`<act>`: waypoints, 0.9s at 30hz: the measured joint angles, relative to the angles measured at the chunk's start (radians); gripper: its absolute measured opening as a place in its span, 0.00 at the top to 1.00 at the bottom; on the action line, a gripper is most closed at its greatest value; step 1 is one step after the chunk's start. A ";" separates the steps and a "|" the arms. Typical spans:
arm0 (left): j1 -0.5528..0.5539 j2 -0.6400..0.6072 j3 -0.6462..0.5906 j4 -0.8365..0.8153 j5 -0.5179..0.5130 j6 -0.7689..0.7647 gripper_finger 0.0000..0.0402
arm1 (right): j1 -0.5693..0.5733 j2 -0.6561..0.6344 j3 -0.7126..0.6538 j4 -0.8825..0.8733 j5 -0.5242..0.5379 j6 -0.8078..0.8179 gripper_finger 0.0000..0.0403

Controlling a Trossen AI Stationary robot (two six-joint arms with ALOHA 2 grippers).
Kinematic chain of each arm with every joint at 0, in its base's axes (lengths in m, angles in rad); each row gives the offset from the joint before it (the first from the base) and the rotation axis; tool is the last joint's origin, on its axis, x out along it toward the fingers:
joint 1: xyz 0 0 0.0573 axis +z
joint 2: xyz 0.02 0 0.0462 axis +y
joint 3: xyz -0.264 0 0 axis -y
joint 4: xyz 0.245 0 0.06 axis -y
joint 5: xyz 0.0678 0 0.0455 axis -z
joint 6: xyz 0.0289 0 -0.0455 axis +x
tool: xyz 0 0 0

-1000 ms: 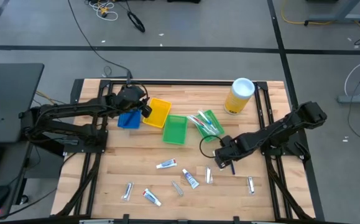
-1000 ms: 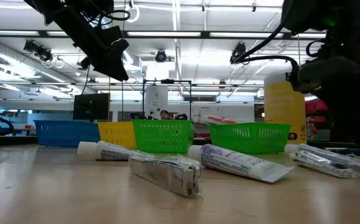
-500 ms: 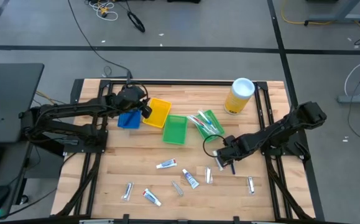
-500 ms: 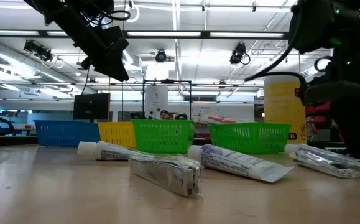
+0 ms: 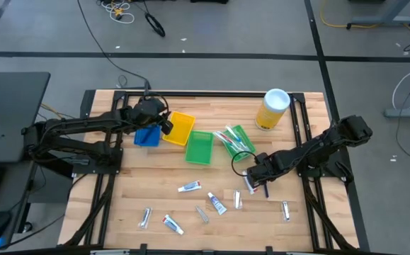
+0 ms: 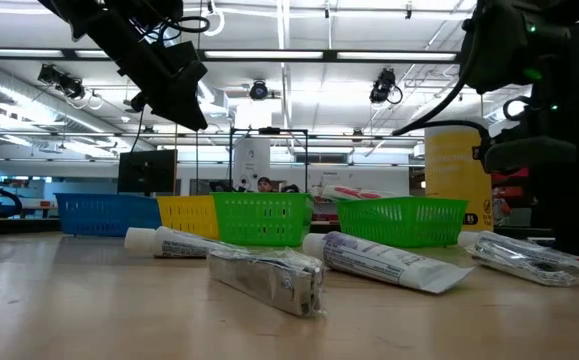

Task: Pick & Place Travel size toiletries
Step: Put the blue razor into the blue bin

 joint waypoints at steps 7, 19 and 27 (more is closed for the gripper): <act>0.000 0.000 0.000 0.000 0.000 0.000 0.69 | -0.001 0.001 -0.001 0.000 0.002 0.000 0.78; 0.000 0.000 0.000 0.000 0.000 0.000 0.69 | -0.002 0.005 0.050 -0.043 0.013 -0.069 0.83; 0.000 0.000 0.000 0.000 0.000 0.000 0.69 | -0.002 -0.019 0.144 -0.118 0.108 -0.147 0.85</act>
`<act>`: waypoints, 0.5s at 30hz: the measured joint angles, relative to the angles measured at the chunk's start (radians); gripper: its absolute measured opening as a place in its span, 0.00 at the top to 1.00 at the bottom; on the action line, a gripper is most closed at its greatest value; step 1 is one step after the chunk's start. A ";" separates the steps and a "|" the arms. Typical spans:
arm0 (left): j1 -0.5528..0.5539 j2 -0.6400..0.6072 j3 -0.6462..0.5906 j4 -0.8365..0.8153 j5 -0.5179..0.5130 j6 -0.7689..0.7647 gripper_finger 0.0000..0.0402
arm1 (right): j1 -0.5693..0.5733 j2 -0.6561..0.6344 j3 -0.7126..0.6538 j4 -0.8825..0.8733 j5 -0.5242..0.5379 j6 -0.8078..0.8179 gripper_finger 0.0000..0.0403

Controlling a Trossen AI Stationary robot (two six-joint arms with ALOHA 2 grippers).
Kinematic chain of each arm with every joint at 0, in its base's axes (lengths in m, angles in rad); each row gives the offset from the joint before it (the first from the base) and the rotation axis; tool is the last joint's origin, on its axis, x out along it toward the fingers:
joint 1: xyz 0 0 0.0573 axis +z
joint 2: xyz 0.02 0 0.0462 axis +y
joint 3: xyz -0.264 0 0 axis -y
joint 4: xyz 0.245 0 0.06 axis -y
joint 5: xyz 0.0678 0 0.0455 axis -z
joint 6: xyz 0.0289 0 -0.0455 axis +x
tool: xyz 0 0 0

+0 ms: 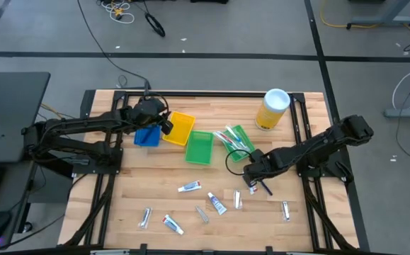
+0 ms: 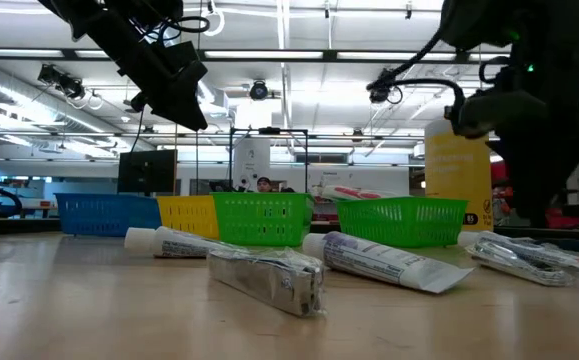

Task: Pick & Place Travel size toiletries
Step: Put the blue razor into the blue bin

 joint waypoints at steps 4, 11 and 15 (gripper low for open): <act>0.000 0.000 0.000 -0.001 0.005 0.000 0.69 | -0.006 -0.001 0.000 -0.094 -0.047 -0.008 0.86; 0.000 0.000 0.000 0.000 0.045 0.000 0.69 | -0.006 -0.001 -0.002 0.023 -0.146 -0.106 0.86; 0.000 0.000 0.000 -0.001 0.045 0.000 0.69 | -0.006 -0.001 -0.003 0.111 -0.140 -0.191 0.83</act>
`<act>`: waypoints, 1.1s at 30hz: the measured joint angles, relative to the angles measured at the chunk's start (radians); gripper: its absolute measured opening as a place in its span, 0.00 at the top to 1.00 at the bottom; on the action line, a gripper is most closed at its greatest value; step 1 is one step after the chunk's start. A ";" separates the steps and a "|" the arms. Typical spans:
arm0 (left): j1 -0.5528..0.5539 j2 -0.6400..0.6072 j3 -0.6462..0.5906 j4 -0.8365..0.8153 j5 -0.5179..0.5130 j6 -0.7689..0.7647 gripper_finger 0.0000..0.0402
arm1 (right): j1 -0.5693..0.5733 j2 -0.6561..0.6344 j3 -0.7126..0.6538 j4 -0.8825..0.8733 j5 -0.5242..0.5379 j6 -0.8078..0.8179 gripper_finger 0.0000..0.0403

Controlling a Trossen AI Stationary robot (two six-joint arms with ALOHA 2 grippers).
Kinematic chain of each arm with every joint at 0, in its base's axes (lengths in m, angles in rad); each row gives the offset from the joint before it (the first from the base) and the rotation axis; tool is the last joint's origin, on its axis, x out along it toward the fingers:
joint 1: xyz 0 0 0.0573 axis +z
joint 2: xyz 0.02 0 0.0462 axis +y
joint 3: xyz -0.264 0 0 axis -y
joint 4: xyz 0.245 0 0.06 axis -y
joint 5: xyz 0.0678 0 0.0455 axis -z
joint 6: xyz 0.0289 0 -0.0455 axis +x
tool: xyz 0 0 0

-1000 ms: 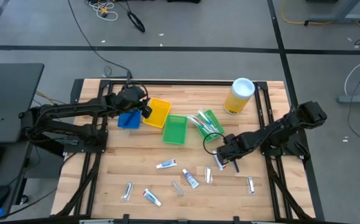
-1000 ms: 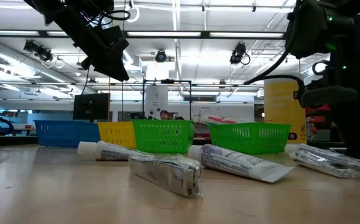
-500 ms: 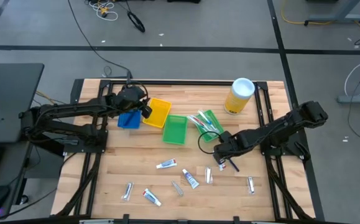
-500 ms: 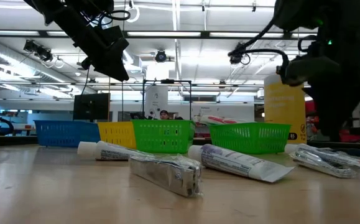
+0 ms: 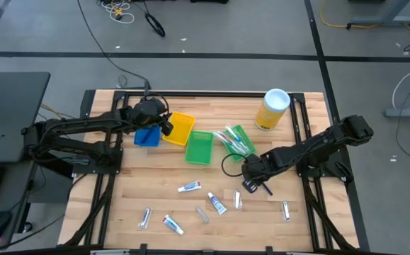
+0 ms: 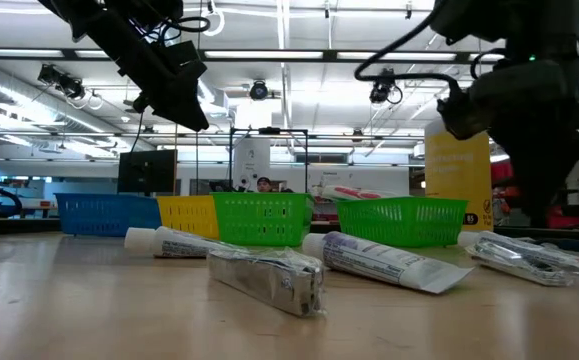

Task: Pick & Place Travel size toiletries
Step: Put the blue razor into the blue bin

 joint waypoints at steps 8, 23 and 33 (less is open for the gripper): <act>0.000 0.000 0.000 0.000 0.000 0.000 0.69 | 0.001 0.001 -0.001 -0.079 0.017 -0.034 0.72; 0.000 0.000 0.000 0.000 0.000 0.008 0.69 | -0.011 0.090 -0.002 -0.087 0.016 -0.019 0.57; 0.000 0.000 0.000 0.000 0.000 0.008 0.69 | -0.012 0.163 0.002 -0.067 -0.002 -0.010 0.64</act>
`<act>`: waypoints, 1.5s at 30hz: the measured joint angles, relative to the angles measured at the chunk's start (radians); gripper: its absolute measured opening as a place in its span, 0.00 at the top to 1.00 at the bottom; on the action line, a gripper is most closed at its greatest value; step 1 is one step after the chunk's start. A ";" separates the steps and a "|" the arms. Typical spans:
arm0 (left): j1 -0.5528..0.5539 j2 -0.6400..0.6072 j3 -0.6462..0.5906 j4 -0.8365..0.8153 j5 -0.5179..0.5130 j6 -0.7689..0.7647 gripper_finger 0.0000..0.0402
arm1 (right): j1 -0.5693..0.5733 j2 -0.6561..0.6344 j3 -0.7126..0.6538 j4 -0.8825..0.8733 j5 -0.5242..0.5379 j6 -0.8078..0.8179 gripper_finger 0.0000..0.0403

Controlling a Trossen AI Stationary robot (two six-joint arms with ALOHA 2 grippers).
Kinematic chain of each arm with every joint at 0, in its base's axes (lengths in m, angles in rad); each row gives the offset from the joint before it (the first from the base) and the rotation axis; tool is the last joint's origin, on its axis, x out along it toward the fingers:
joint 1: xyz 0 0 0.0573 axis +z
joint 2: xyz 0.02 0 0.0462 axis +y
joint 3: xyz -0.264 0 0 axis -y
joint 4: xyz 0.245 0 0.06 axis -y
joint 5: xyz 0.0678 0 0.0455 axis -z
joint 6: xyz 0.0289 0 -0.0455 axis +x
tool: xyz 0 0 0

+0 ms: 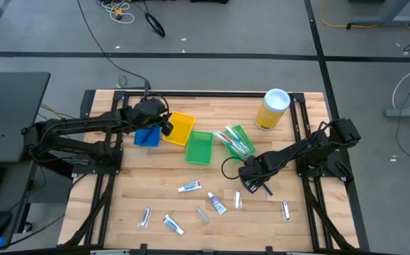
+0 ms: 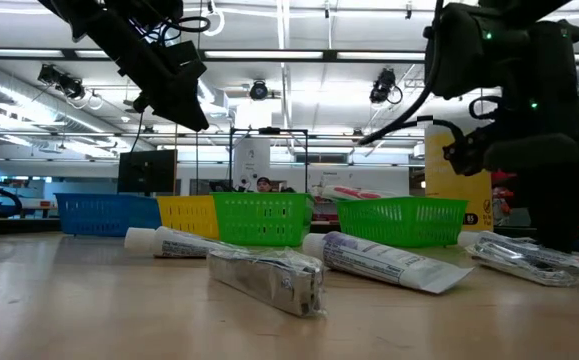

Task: Pick & Place Travel size toiletries
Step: Put the blue razor into the blue bin

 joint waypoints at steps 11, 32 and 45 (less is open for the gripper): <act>0.000 0.000 0.000 0.000 0.000 -0.003 0.69 | 0.000 0.001 -0.001 0.022 -0.002 -0.001 0.90; 0.000 0.000 0.000 0.002 0.024 -0.007 0.69 | 0.000 -0.256 -0.006 0.121 0.214 -0.066 0.92; -0.149 0.000 -0.093 0.351 0.250 0.050 0.71 | -0.088 -0.279 -0.004 0.964 0.573 -0.847 0.92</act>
